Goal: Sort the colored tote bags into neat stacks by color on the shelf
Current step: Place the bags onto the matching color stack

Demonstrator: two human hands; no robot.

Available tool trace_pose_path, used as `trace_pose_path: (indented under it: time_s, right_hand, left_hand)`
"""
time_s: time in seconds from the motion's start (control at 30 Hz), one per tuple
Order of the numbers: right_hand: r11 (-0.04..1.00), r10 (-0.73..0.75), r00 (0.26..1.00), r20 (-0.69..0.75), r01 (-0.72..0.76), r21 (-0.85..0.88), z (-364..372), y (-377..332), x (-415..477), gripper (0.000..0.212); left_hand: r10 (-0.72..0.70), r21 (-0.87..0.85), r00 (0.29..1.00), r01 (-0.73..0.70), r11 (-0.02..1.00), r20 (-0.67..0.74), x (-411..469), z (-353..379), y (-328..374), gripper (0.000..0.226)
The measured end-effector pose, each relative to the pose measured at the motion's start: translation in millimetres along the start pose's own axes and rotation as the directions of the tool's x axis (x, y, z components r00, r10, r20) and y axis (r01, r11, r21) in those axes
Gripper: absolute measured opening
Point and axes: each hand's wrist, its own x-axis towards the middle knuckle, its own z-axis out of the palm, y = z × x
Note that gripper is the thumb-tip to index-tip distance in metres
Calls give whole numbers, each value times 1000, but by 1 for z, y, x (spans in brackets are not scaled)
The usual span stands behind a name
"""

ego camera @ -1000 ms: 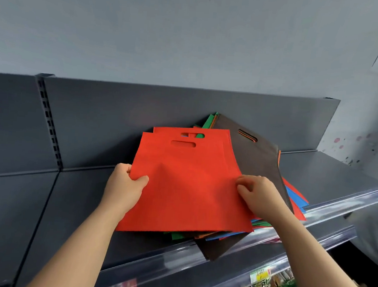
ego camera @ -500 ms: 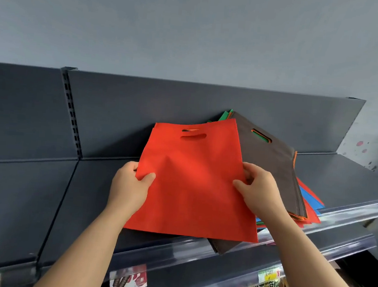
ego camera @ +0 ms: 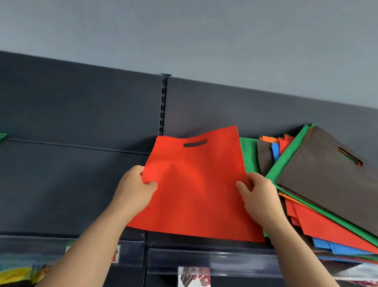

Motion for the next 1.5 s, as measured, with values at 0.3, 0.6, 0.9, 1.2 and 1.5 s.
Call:
trace_pose_path:
  time_s: [0.3, 0.6, 0.9, 1.2, 1.5]
  right_hand:
    - [999, 50, 986, 158, -51, 4, 112, -110, -19, 18]
    - [992, 76, 960, 269, -100, 74, 193, -199, -45, 15]
    - [996, -11, 952, 306, -19, 93, 242, -258, -57, 10]
    - [1000, 1, 938, 347, -1, 1, 265, -282, -66, 13]
    - [962, -136, 959, 248, 187, -197, 240, -278, -69, 27]
  left_hand:
    - [-41, 163, 995, 55, 985, -86, 39, -130, -85, 17]
    - [-146, 235, 988, 156, 959, -57, 56, -233, -155, 25]
    - [-124, 382, 970, 197, 903, -208, 65, -297, -190, 50]
    - [-110, 487, 964, 218, 846, -241, 68, -321, -210, 46]
    - [119, 621, 957, 75, 780, -264, 64, -305, -184, 46]
